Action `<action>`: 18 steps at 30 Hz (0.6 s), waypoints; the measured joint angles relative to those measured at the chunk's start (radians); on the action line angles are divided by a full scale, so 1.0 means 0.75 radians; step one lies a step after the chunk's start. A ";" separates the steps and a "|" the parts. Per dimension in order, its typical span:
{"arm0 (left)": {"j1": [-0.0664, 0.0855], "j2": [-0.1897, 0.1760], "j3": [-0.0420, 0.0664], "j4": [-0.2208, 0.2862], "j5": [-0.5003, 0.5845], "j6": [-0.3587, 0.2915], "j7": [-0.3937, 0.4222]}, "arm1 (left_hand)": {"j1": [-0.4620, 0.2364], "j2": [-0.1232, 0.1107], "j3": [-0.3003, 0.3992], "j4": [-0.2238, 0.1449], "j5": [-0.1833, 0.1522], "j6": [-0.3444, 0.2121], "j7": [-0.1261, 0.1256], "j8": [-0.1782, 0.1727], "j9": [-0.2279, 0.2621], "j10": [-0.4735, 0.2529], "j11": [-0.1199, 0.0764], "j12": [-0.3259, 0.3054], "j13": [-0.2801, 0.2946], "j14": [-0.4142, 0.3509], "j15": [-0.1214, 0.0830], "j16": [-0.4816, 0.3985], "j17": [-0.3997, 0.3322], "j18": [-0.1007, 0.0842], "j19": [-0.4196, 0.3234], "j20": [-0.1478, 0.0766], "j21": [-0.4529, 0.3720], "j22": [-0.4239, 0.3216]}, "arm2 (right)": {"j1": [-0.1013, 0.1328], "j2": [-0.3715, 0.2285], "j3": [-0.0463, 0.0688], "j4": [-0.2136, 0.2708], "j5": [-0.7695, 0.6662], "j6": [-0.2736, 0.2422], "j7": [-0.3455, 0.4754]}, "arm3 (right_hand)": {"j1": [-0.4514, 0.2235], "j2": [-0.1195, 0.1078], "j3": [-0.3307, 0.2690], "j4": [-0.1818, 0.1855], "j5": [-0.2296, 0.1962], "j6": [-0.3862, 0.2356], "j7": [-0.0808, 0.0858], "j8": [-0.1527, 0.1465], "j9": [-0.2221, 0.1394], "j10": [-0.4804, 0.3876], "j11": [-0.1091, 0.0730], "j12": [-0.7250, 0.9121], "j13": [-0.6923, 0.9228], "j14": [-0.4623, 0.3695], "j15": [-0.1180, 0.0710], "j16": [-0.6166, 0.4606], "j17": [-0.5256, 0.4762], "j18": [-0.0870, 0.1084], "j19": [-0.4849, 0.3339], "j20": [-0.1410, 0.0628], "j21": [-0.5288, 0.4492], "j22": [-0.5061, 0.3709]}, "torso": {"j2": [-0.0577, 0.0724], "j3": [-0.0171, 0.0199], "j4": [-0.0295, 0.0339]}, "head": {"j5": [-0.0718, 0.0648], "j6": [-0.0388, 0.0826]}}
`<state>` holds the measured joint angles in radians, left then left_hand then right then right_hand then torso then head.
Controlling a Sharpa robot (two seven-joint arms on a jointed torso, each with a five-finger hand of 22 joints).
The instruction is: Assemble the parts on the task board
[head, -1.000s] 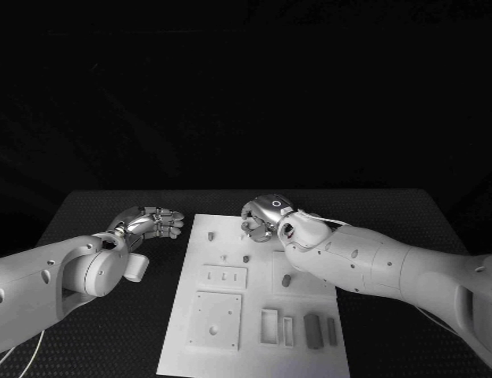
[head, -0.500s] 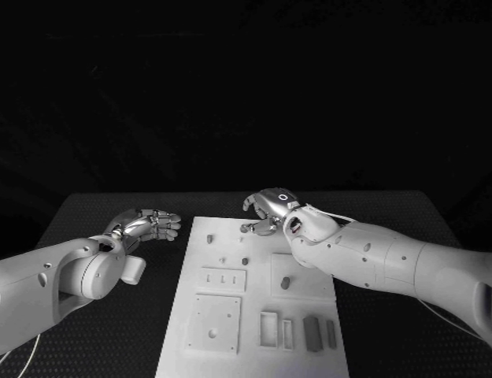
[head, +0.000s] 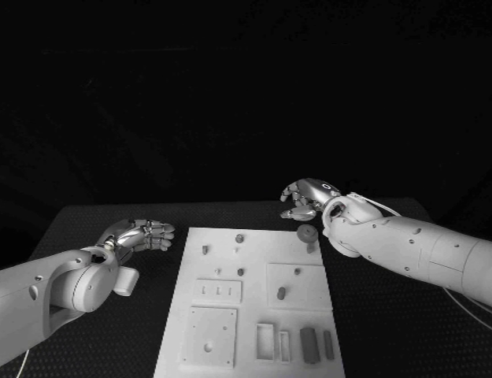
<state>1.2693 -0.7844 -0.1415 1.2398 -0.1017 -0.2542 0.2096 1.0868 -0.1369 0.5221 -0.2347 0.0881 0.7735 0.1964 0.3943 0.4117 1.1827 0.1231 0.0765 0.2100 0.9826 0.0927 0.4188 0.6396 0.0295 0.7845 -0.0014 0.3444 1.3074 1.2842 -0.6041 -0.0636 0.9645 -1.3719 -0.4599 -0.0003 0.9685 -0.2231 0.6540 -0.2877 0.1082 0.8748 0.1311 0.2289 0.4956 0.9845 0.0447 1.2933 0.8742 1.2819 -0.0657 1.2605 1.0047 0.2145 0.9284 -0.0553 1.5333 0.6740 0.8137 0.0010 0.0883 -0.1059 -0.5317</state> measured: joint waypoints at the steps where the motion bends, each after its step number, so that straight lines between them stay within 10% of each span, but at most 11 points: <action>1: 0.000 0.000 0.000 0.000 0.000 0.000 0.001 | 0.000 0.000 0.000 0.000 0.000 0.000 0.000 0.000 0.000 0.000 0.000 0.000 0.000 0.000 0.000 0.000 0.000 0.000 0.000 0.000 0.000 0.000 | 0.000 -0.005 0.000 -0.015 0.018 0.022 0.005 | -0.001 0.001 -0.006 -0.002 0.005 0.000 0.000 0.000 -0.001 0.000 0.000 0.001 0.000 0.000 0.000 0.000 0.000 0.000 0.000 0.000 0.000 0.001 | 0.000 0.0009 -0.0010 | 0.000 0.002; 9: 0.000 0.002 0.000 -0.005 0.000 0.000 0.003 | 0.000 0.000 0.000 0.000 0.000 0.000 0.000 0.000 0.000 0.000 0.000 0.000 0.000 0.000 0.000 0.000 0.001 0.000 0.000 0.000 0.000 0.000 | -0.001 -0.048 0.000 -0.046 0.063 0.137 0.013 | -0.028 -0.010 -0.101 -0.001 0.058 -0.027 0.006 -0.014 -0.011 -0.029 0.010 0.006 0.001 -0.021 0.011 0.000 0.010 0.001 -0.022 0.006 -0.005 0.009 | 0.001 0.0041 -0.0015 | -0.010 0.012; 18: 0.000 -0.002 0.000 -0.006 0.000 0.000 0.003 | 0.000 0.000 0.000 0.000 0.000 0.000 0.000 0.000 0.001 0.000 0.000 0.000 0.001 0.000 0.000 0.000 0.001 0.000 0.000 0.000 0.000 0.000 | -0.014 -0.130 0.000 0.076 0.026 0.168 -0.009 | -0.069 -0.033 -0.164 0.001 0.095 -0.038 0.012 -0.014 -0.013 -0.038 0.019 0.014 0.002 -0.028 0.018 0.000 0.015 0.001 -0.027 0.012 -0.005 0.014 | 0.001 0.0024 -0.0014 | -0.011 0.008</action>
<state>1.2692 -0.7862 -0.1413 1.2355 -0.1017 -0.2540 0.2122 1.0868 -0.1369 0.5221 -0.2347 0.0881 0.7735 0.1964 0.3943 0.4126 1.1827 0.1231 0.0765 0.2109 0.9826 0.0927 0.4188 0.6403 0.0293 0.7845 -0.0015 0.3444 1.3073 1.2739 -0.7013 -0.0639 1.0217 -1.3520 -0.3336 -0.0072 0.9166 -0.2480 0.5313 -0.2868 0.1792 0.8463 0.1404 0.2185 0.4857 0.9557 0.0589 1.3037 0.8761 1.2610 -0.0520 1.2605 1.0161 0.2152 0.9082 -0.0466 1.5294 0.6843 0.8145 0.0028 0.0872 -0.1145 -0.5255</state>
